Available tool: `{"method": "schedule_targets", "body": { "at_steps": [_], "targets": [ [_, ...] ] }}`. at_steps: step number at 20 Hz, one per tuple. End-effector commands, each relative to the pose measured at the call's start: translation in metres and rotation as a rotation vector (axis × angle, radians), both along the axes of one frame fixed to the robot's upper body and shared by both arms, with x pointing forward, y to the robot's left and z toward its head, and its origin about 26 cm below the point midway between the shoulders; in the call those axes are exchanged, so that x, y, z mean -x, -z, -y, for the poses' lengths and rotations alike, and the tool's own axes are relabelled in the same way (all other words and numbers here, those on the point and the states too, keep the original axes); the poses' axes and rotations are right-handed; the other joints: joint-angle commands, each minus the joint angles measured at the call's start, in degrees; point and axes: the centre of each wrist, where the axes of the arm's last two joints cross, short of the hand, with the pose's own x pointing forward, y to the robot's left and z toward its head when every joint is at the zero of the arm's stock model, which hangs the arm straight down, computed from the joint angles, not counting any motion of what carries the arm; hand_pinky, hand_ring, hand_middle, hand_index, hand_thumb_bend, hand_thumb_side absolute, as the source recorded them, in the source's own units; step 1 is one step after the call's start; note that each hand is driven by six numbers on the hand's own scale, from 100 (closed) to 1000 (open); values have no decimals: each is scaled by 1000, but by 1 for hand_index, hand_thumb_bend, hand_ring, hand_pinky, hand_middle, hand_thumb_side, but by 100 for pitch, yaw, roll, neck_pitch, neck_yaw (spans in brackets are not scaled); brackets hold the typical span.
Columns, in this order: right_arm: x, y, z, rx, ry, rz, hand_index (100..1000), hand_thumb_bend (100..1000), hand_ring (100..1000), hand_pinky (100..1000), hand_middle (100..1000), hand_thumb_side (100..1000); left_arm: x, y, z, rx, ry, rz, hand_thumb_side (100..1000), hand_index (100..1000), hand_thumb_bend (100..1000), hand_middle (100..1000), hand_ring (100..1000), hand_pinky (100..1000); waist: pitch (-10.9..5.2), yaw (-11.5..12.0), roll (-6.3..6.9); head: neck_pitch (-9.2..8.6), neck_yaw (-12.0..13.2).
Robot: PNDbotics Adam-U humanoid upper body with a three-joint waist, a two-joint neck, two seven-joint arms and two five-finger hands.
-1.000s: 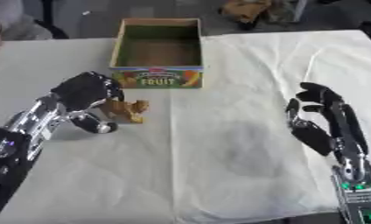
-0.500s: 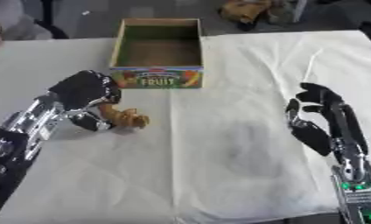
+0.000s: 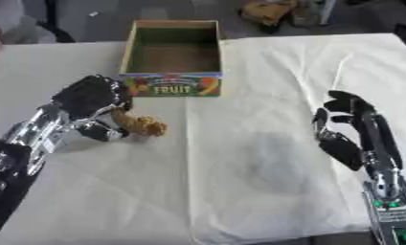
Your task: Pick up objects on the table and place them in the box.
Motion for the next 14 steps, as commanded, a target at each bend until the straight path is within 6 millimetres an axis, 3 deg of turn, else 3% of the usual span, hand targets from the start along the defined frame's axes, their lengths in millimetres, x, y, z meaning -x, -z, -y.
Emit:
{"method": "schedule_targets", "body": {
  "at_steps": [1,2,5,14],
  "targets": [
    [-1,-6,1,9,-6,20,830,100,771,709,652,270,-3,-10,-2,16,1,34,217,531,525,375,385,287,-82,-10,-7,35,6],
    [-1,-6,1,9,-6,20,830,100,771,709,652,270,-3,-10,-2,20,3,36,217,531,525,375,385,287,-82,-11,-7,35,5],
    [-1,-6,1,8,-6,20,830,100,772,710,652,270,-3,-9,0,54,16,53,176,476,397,333,346,235,-81,-13,-8,35,6],
    [-1,-6,1,8,-7,19,831,100,773,710,653,270,-3,-6,4,201,67,119,117,357,346,232,273,211,-81,-20,-4,35,4]
  ]
}}
